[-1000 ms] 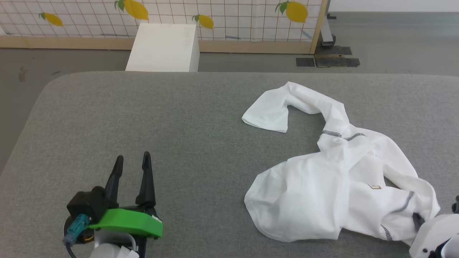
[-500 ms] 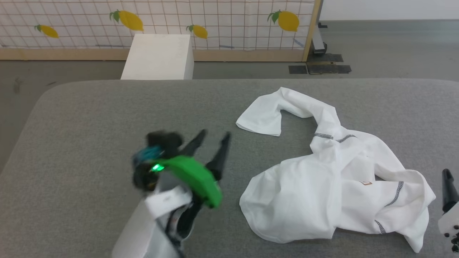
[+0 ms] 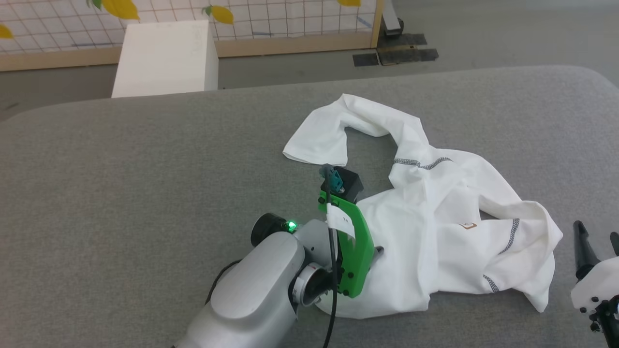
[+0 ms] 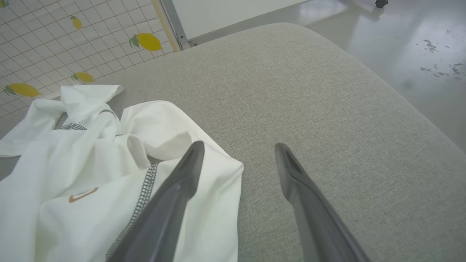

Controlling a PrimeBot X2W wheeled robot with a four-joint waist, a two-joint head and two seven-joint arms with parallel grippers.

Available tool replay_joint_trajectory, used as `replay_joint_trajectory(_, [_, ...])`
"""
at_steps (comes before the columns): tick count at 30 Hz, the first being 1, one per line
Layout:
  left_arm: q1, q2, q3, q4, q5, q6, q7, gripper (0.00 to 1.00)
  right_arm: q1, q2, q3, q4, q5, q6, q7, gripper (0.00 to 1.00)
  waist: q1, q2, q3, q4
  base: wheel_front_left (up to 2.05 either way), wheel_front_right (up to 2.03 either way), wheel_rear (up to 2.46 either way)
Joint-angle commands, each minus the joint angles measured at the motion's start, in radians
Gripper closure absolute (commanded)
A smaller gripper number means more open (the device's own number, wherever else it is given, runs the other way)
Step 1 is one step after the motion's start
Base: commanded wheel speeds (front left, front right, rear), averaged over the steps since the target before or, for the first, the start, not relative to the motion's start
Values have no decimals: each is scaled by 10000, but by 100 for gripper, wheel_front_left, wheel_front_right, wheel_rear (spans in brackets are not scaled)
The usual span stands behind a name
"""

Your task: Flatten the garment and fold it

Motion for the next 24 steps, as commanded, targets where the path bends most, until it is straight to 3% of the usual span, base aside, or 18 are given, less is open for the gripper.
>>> replay_joint_trajectory(1, [-112, -5, -52, 72, -94, 54, 77, 0, -153, 4, -48, 40, -19, -13, -109, 0, 0, 95, 250, -217, 0, 0, 0])
replay_joint_trajectory(2, [-110, -5, -68, 73, -142, 46, 57, 50, -159, 4, -80, 60, -31, -13, -151, 0, 0, 95, 273, -224, 0, 0, 0])
replay_joint_trajectory(3, [-97, -6, -59, 48, -225, 20, 1, 94, -167, 4, -108, 75, -34, -13, -186, 0, 0, 95, 288, -222, 0, 0, 0])
replay_joint_trajectory(4, [-88, -6, -62, 20, -315, -12, -54, 100, -166, 4, -135, 102, -46, -13, -214, 0, 0, 95, 299, -209, 0, 0, 0])
replay_joint_trajectory(9, [-207, -6, 287, -311, -758, -41, -731, 100, -163, 4, -82, 290, -144, -13, -267, 0, 0, 95, 197, 20, 0, 0, 0])
replay_joint_trajectory(13, [-339, 39, 1251, -758, -1133, 233, -1687, 100, -127, 4, -7, 386, -213, -13, -283, 0, 0, 95, -56, 413, 0, 0, 0])
replay_joint_trajectory(19, [289, 933, 3144, -1659, -1538, 1183, -2817, 100, -42, 4, 138, 458, -279, -13, -287, 0, 0, 95, -493, 1193, 0, 0, 0])
replay_joint_trajectory(24, [2130, 1821, 4776, -2551, -2027, 2325, -3322, 100, 36, 4, 351, 479, -232, -13, -258, 0, 0, 95, -641, 1885, 0, 0, 0])
